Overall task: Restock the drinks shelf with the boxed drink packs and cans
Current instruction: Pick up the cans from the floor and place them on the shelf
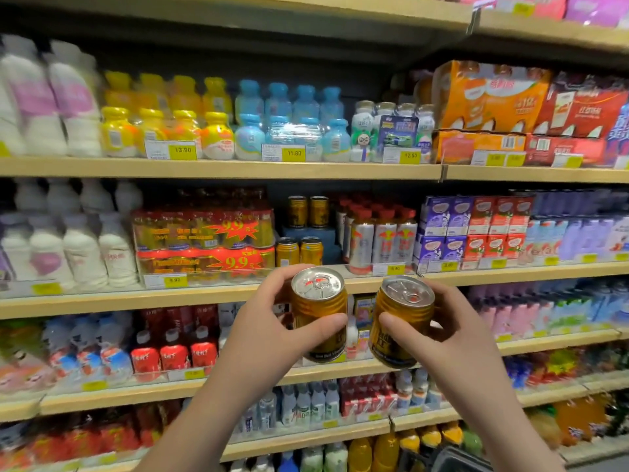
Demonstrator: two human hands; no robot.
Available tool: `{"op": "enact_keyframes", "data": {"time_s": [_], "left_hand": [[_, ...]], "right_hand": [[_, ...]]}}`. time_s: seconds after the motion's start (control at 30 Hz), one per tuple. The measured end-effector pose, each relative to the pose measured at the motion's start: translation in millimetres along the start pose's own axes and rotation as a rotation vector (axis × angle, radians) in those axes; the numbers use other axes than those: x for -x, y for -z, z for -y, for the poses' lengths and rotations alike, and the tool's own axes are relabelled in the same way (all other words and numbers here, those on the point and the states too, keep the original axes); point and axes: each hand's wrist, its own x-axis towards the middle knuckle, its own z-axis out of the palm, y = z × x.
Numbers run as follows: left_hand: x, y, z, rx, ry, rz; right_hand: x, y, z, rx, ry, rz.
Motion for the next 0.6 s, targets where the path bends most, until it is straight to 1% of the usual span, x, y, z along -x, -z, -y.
{"op": "enact_keyframes", "data": {"time_s": [0.33,0.6], "left_hand": [[-84,27,50,0.01,0.006,-0.033],[-138,31,84,-0.007,0.016,-0.012]], "right_hand": [[-88,-57,-25,0.045,-0.048,-0.026],[-140,-91,-57,0.051,-0.055,-0.03]]}}
